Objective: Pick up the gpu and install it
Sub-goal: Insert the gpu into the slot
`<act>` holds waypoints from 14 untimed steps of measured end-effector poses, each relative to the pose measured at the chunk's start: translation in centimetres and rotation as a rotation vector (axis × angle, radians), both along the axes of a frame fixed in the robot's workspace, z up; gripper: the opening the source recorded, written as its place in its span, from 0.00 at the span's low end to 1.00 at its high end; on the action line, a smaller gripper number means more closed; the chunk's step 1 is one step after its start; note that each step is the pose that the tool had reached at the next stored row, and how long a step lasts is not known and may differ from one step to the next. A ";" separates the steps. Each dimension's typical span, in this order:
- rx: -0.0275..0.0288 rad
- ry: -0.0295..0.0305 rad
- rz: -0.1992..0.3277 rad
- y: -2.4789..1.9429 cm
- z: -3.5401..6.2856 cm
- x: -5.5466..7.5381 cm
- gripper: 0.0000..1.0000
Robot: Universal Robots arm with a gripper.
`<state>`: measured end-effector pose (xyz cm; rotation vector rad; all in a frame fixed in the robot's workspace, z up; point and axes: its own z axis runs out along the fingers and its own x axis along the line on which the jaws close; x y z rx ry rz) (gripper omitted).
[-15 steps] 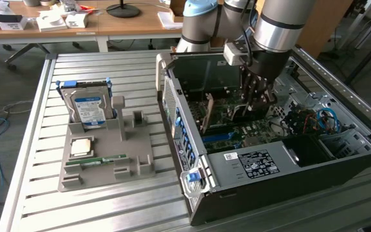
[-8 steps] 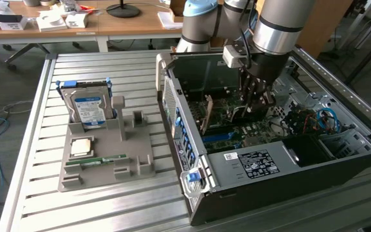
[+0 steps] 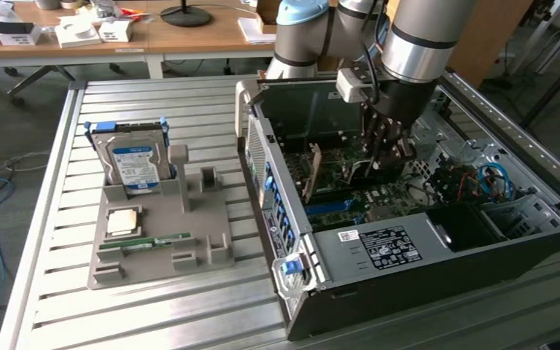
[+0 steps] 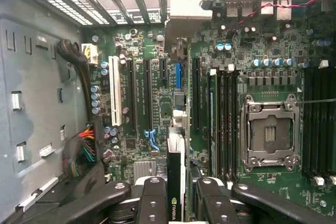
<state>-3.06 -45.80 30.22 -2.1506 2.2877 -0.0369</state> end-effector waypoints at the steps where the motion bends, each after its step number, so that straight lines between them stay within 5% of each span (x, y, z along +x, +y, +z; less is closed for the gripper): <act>1: 0.0003 -0.0001 0.000 0.00 -0.05 -0.1 0.26; 14: 0.0000 -0.0006 0.000 0.00 -0.22 -2.0 0.26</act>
